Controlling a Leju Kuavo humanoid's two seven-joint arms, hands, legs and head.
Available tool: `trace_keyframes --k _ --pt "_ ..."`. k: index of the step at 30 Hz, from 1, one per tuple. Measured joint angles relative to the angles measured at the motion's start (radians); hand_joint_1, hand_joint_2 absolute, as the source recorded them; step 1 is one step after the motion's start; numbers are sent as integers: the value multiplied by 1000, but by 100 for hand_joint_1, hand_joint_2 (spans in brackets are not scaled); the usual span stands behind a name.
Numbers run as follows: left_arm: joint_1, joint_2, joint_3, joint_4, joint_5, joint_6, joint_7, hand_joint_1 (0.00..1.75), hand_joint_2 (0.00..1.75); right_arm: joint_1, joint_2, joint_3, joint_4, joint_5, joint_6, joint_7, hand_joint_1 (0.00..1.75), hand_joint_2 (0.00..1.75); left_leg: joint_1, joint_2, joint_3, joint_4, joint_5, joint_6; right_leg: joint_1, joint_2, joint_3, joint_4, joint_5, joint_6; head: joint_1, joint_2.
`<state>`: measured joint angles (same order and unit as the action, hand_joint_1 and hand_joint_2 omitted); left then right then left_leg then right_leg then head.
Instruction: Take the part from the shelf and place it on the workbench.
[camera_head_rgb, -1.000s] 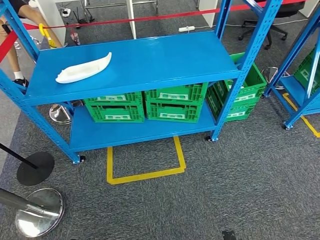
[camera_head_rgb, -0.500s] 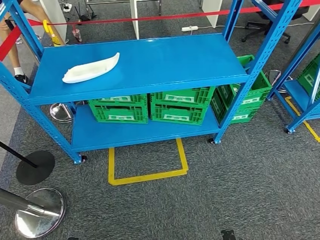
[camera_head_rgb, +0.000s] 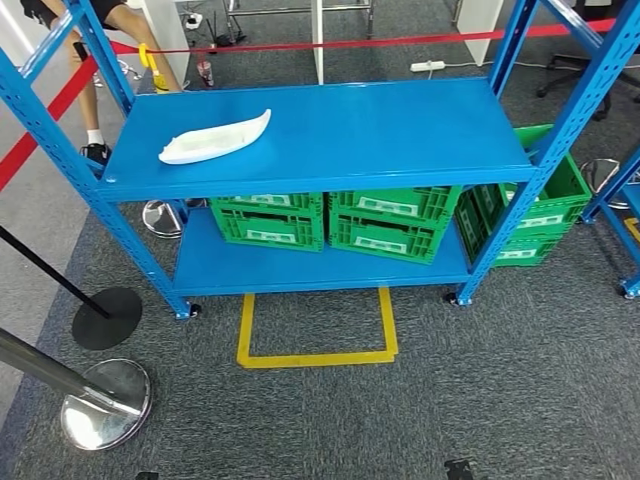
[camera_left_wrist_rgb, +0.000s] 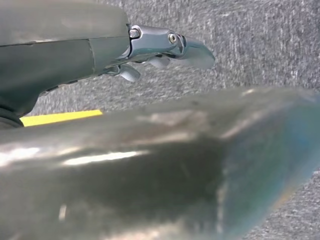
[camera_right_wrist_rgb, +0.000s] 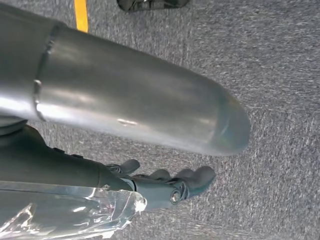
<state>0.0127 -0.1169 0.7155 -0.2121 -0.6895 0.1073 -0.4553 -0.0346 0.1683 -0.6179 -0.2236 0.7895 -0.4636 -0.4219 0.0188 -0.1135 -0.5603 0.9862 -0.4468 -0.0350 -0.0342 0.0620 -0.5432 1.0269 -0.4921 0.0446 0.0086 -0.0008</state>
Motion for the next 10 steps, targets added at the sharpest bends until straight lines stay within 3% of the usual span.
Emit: trace_keyframes --k 2,4,6,7,10 --pt "0 -1 2 0 0 0 0 0 0 0 0 0 0 0 0 0 0 0 -2 46 -24 45 -26 -9 0 -24 2 -3 2 -15 -7 0" --pt "-6 -2 2 0 0 0 0 0 0 2 0 0 0 0 0 0 0 0 -3 93 -92 174 -87 -15 4 -53 4 -4 0 -24 -13 0" --pt "-7 -2 3 0 -1 -1 0 0 0 4 0 0 0 -1 -1 -1 0 0 -3 102 -152 283 -119 -18 8 -79 5 -4 -4 -27 -14 0" --pt "-6 -2 3 0 -1 -1 0 0 0 3 0 0 0 -3 -3 -2 0 0 -3 102 -155 286 -106 -17 9 -86 6 -4 -5 -28 -14 0" --pt "-1 -2 5 0 -1 -1 0 0 0 -2 0 -1 0 -11 -8 -6 0 0 -3 105 -85 147 -15 -9 10 -96 13 -4 -9 -24 -14 0"
